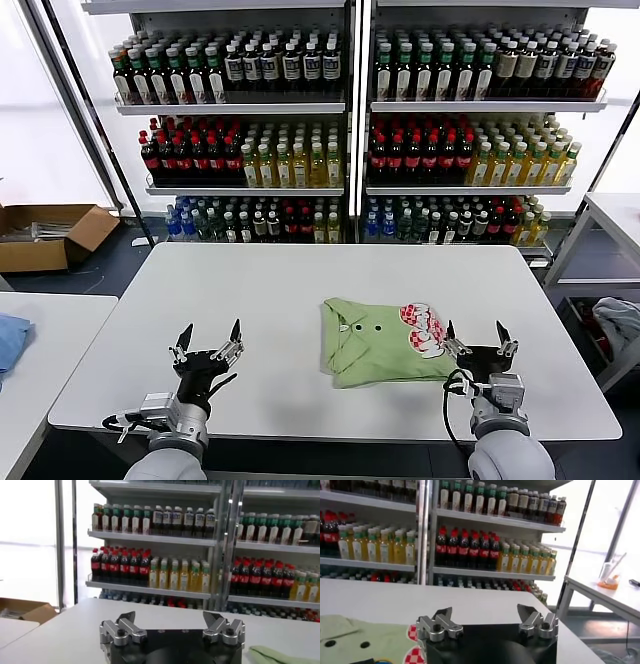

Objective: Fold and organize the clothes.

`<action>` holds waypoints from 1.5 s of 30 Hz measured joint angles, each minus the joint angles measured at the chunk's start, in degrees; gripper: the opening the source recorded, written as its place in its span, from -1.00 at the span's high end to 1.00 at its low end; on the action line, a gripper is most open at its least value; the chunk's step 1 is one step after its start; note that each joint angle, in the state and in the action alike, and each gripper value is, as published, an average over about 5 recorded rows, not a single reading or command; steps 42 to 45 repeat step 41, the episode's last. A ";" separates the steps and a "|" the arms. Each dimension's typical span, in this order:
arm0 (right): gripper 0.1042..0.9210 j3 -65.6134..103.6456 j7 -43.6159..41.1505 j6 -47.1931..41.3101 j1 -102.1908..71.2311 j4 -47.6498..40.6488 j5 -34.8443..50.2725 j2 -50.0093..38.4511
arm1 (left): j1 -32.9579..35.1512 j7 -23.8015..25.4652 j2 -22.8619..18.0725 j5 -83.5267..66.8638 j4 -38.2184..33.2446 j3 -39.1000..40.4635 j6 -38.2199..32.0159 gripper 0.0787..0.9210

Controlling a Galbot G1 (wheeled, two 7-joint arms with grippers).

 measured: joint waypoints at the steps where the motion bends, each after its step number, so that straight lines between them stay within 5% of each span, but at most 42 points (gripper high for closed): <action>1: -0.76 0.23 -0.12 -0.27 -0.29 0.31 0.00 -0.14 | 0.03 -0.01 0.09 -0.13 -0.01 -0.11 -0.06 -0.77; 45: -0.76 10.00 -3.83 -2.81 -8.18 4.22 0.74 -2.66 | -0.57 0.62 -0.61 0.86 1.67 0.84 0.71 -0.77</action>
